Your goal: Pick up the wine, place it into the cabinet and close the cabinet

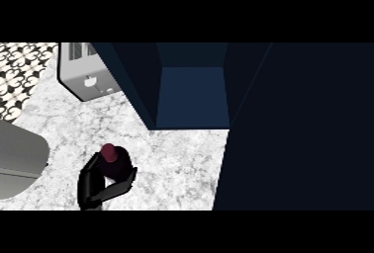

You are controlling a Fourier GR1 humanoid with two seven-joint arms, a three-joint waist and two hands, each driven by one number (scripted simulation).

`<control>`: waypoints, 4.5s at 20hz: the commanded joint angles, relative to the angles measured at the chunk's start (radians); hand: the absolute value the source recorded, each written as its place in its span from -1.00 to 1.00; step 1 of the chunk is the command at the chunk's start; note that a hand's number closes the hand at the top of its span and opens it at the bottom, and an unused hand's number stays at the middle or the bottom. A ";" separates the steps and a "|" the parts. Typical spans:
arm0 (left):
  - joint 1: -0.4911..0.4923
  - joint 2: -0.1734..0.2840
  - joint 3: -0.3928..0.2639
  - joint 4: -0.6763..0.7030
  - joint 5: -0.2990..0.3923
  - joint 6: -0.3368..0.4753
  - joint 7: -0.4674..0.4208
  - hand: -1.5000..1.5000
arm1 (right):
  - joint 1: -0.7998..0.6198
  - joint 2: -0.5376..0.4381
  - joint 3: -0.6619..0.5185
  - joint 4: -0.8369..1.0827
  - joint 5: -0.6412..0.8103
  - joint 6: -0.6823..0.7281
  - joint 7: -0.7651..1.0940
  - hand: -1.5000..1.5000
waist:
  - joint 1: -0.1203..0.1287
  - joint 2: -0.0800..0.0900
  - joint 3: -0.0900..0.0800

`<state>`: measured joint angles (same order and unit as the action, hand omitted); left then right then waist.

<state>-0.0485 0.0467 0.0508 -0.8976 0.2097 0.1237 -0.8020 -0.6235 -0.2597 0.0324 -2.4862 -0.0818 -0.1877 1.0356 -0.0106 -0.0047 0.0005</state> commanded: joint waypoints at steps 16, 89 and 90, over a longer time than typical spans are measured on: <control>-0.082 0.006 -0.161 -0.272 -0.098 -0.098 0.065 1.00 | 0.006 -0.003 -0.013 -0.094 -0.053 -0.020 0.106 -1.00 | 0.012 -0.004 -0.001; -0.793 -0.047 -0.409 0.407 0.273 0.428 0.118 1.00 | 0.034 0.020 -0.103 -0.015 -0.154 0.073 -0.020 -1.00 | -0.035 0.012 -0.002; -0.831 -0.047 -0.395 0.413 0.266 0.419 0.143 1.00 | 0.127 0.018 -0.135 -0.047 -0.201 0.119 -0.060 -1.00 | -0.032 0.011 -0.001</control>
<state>-0.8416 0.0001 -0.3618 -0.5309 0.4347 0.5512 -0.6369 -0.5759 -0.2386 -0.0561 -2.4193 -0.1738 -0.0934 0.9594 -0.0379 0.0063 -0.0009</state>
